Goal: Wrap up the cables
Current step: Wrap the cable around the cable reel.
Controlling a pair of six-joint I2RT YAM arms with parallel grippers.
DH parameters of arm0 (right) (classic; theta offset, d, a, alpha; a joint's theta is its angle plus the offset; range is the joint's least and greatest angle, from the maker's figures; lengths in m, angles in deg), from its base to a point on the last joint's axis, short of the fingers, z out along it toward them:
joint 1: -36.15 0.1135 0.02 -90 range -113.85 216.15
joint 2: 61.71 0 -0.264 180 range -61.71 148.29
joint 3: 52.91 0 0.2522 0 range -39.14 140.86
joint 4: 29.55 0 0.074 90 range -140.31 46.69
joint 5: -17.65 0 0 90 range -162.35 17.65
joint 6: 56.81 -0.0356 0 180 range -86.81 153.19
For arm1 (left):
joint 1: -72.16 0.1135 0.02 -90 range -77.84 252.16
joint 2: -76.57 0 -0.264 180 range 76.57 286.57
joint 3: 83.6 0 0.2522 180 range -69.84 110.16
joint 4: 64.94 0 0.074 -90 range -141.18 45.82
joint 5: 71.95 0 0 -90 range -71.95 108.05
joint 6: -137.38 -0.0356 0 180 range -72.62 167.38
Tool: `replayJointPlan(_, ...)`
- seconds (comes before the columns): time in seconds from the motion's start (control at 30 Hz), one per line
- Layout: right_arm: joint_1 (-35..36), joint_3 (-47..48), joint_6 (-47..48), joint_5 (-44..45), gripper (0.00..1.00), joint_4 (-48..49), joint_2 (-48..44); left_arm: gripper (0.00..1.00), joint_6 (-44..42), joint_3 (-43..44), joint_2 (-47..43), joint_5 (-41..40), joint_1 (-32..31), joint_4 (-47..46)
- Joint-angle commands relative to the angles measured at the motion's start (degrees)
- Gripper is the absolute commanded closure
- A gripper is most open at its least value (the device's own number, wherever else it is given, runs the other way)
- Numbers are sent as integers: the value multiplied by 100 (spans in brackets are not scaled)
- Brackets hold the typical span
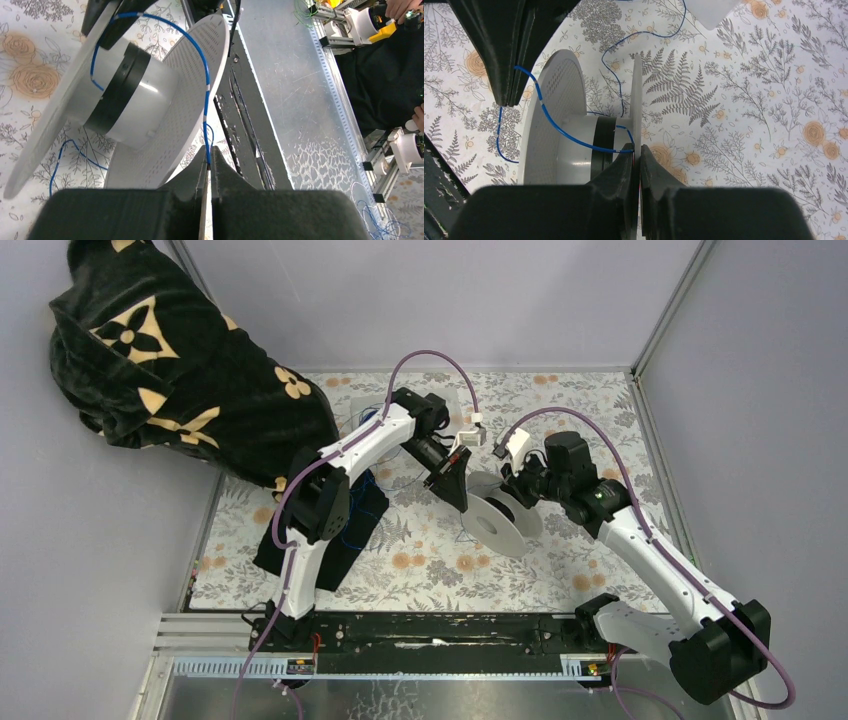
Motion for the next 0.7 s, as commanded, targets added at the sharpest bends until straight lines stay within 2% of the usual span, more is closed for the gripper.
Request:
replayJointPlan(0.0,31,390,31,422,100,-463,62,93,444,190,-9,-200,74,-163)
replayJointPlan(0.33,33,455,174,566,100,-757,74,99,966,-173,-250,-1148,175,-799)
replayJointPlan(0.67,36,480,267,132,100,-768,295,100,1286,-108,-274,-1828,157,-1190)
